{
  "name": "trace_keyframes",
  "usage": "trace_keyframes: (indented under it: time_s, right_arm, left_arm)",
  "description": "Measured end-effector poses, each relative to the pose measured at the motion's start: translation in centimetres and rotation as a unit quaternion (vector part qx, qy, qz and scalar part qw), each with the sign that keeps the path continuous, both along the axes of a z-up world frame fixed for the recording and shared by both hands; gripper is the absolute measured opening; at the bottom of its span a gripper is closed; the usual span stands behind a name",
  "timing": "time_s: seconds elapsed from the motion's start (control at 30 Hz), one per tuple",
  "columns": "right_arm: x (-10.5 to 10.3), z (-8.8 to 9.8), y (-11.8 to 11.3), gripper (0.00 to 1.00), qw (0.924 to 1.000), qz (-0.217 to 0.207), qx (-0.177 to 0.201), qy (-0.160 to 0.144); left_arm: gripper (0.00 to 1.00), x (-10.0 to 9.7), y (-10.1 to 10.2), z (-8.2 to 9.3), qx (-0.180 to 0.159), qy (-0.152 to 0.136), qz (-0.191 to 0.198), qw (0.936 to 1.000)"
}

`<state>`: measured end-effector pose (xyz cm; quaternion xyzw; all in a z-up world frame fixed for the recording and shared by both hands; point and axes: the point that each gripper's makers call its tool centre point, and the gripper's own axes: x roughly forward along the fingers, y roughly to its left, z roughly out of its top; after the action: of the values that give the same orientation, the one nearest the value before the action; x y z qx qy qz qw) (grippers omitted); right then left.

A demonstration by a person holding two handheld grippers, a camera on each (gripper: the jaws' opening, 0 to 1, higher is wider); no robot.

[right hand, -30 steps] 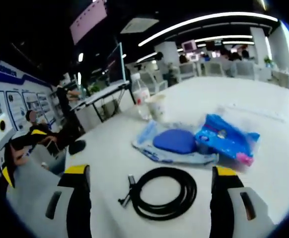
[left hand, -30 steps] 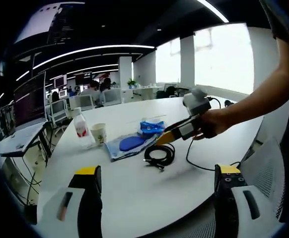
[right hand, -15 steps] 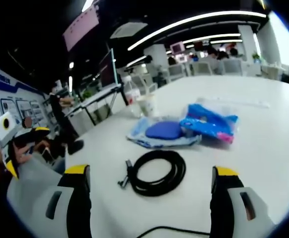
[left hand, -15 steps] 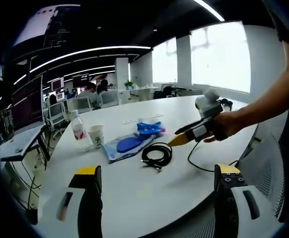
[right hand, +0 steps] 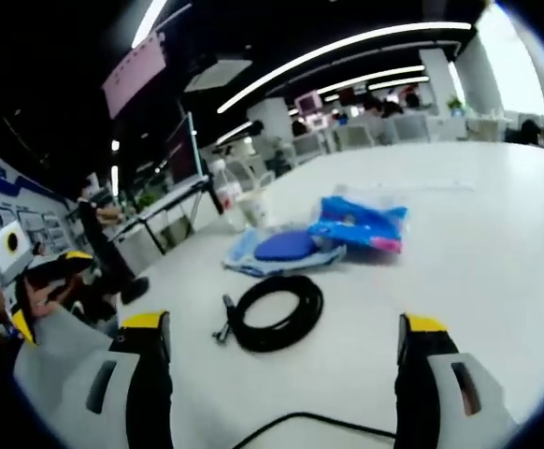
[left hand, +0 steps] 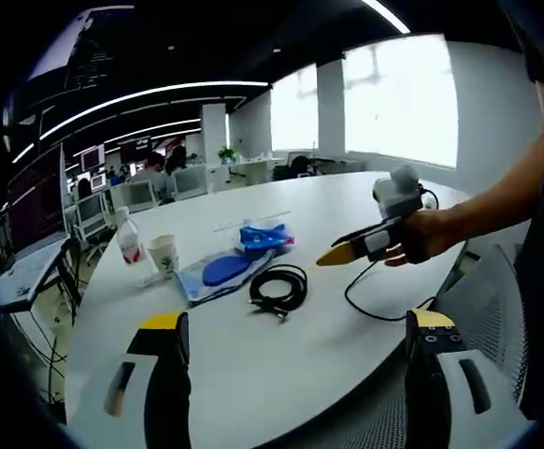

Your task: Arrange the tabletop items into an orderly group along one side of the table until the central work area is clear of visible clutter.

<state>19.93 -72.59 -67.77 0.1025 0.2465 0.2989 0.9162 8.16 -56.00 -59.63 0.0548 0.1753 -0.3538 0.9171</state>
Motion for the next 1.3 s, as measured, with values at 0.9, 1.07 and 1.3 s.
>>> trace_keyframes:
  time_s: [0.9, 1.07, 1.3]
  right_arm:
    - [-2.7, -0.3, -3.4, 0.97, 0.9985, -0.051, 0.020, 0.005]
    - [-3.2, 0.0, -4.0, 0.97, 0.9983, -0.055, 0.018, 0.003]
    - [-3.3, 0.7, -4.9, 0.96, 0.9975, -0.068, 0.020, -0.002]
  left_arm:
    - [0.99, 1.0, -2.4, -2.6, 0.071, 0.015, -0.053, 0.9959]
    - [0.99, 2.1, -2.4, -3.0, 0.058, 0.025, -0.048, 0.9969]
    - [0.99, 3.8, -2.6, -2.9, 0.040, 0.030, -0.035, 0.9981]
